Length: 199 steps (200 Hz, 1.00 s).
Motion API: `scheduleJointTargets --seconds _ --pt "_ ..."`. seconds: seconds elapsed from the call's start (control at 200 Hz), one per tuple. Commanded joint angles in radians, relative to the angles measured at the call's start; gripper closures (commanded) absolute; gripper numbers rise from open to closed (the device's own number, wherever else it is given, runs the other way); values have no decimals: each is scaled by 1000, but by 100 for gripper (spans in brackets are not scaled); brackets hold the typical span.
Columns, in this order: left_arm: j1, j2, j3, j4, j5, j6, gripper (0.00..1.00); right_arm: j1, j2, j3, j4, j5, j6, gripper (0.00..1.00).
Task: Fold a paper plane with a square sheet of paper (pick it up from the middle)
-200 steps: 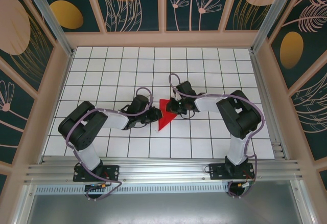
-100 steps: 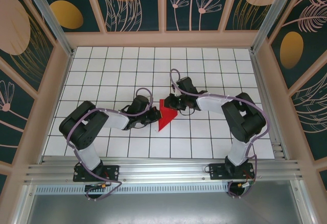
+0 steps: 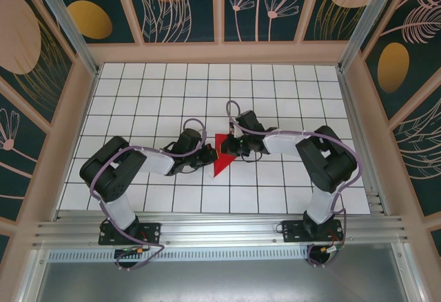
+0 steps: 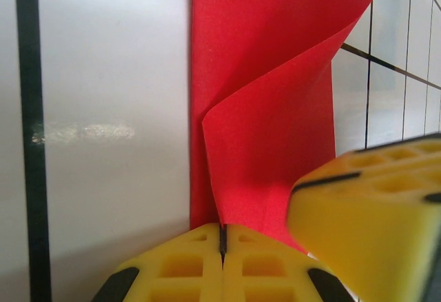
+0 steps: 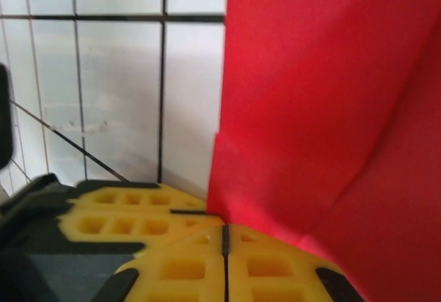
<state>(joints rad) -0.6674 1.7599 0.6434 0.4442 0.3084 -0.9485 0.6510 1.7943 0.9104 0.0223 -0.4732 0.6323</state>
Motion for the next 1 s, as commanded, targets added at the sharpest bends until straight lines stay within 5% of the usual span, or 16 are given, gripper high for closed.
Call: scheduleJointTargets --seconds 0.0,0.56,0.991 --pt "5 3 -24 -58 -63 -2 97 14 9 -22 22 -28 24 94" --pt "14 -139 -27 -54 -64 -22 83 15 100 -9 -54 52 -2 97" --pt "26 -72 25 -7 -9 -13 93 15 98 -11 -37 40 -22 98"
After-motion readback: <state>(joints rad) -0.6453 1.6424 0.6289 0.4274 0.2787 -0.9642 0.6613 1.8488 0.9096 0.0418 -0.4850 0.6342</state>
